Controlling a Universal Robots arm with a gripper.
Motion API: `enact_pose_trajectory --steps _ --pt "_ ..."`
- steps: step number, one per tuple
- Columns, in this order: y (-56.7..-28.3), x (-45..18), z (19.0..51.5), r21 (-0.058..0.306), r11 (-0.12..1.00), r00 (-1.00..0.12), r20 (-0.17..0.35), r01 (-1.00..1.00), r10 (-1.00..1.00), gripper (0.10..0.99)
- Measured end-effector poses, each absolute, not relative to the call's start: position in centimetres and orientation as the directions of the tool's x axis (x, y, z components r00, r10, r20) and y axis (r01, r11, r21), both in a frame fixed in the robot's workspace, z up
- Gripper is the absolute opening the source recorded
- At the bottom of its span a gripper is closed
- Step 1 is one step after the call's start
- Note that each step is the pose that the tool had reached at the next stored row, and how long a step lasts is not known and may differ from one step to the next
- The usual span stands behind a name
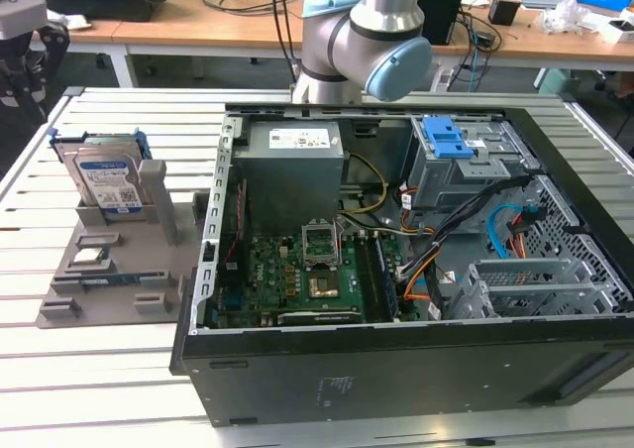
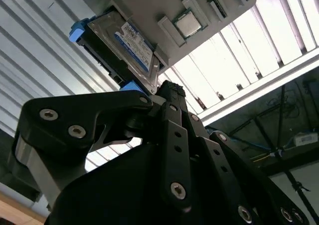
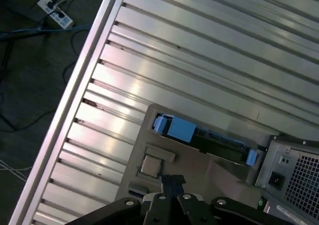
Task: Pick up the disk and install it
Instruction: 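Pick up the disk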
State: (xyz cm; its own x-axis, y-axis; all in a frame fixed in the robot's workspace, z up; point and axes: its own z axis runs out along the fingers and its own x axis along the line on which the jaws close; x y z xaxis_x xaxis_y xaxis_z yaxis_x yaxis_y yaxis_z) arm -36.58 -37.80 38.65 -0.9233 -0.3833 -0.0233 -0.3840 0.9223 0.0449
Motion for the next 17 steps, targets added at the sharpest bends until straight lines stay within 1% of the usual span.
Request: enact_pose_trajectory --steps 12,17 --pt "-37.79 -36.58 38.65 0.045 0.83 -0.831 -0.023 -0.556 -0.555 0.106" --pt "-37.79 -36.58 38.65 0.045 0.774 -0.776 -0.023 -0.631 -0.631 0.106"
